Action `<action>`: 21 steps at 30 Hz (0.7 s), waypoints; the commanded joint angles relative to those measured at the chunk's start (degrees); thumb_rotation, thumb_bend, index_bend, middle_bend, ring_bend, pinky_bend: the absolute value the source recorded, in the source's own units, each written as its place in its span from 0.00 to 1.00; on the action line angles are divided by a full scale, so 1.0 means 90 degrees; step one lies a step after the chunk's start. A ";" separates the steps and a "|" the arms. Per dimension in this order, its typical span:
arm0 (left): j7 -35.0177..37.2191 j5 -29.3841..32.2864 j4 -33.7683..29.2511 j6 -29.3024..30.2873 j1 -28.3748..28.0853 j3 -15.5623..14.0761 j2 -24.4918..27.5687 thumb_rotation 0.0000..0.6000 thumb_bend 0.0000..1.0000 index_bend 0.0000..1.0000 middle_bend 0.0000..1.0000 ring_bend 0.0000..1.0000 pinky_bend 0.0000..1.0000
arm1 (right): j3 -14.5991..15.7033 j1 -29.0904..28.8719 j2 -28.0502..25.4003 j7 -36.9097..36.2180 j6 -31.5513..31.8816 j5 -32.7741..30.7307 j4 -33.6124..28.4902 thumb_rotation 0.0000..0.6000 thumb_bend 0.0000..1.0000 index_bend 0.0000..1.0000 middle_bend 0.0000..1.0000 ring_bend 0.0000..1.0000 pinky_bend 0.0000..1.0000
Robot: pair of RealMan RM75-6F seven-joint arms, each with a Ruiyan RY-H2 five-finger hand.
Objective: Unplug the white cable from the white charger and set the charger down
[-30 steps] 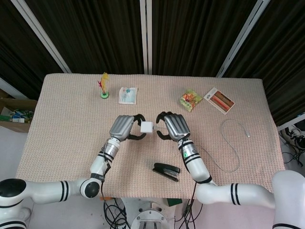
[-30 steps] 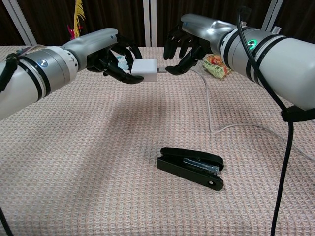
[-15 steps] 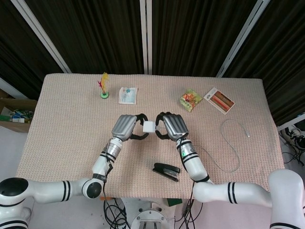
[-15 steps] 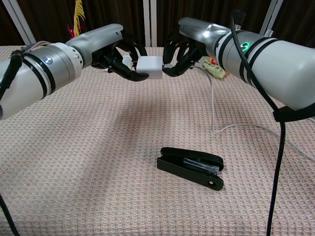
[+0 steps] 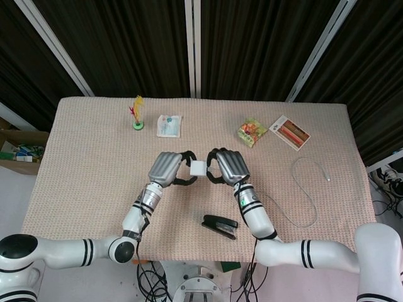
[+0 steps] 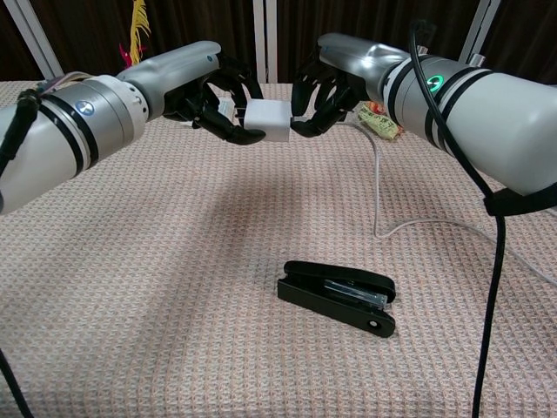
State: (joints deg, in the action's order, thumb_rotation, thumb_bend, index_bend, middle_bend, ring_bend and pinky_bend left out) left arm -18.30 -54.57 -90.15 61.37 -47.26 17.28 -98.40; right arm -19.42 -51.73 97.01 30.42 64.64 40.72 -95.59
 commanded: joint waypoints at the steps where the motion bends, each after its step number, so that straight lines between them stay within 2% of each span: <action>1: -0.0015 0.0010 0.0004 0.0002 -0.0006 0.0002 -0.0003 0.87 0.38 0.60 0.57 0.80 0.99 | 0.0002 -0.0011 0.0013 -0.0001 -0.0005 -0.0019 0.0014 1.00 0.42 0.59 0.43 0.31 0.48; 4: -0.0030 0.0003 0.0023 0.0015 -0.0008 -0.0007 -0.0007 0.87 0.38 0.60 0.57 0.80 0.99 | 0.0008 -0.0014 0.0041 -0.0006 0.0028 -0.0018 0.0039 1.00 0.48 0.64 0.47 0.34 0.48; 15: 0.0054 -0.0084 0.0205 0.0039 0.0078 -0.0078 0.0078 0.87 0.38 0.60 0.57 0.80 0.99 | 0.0133 0.0160 -0.0220 -0.0100 0.0078 0.0091 -0.0096 1.00 0.48 0.65 0.49 0.36 0.48; 21: 0.0218 0.0017 0.0797 -0.0155 0.0189 -0.0232 0.0053 0.87 0.38 0.60 0.56 0.80 0.99 | 0.0217 0.0330 -0.0544 -0.0191 0.0081 0.0194 -0.0176 1.00 0.48 0.65 0.48 0.36 0.48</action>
State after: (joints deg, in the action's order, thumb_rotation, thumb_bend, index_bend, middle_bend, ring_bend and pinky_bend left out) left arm -16.89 -54.88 -84.85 60.84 -45.93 15.79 -97.73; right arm -17.65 -49.12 92.61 28.96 65.39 42.25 -97.00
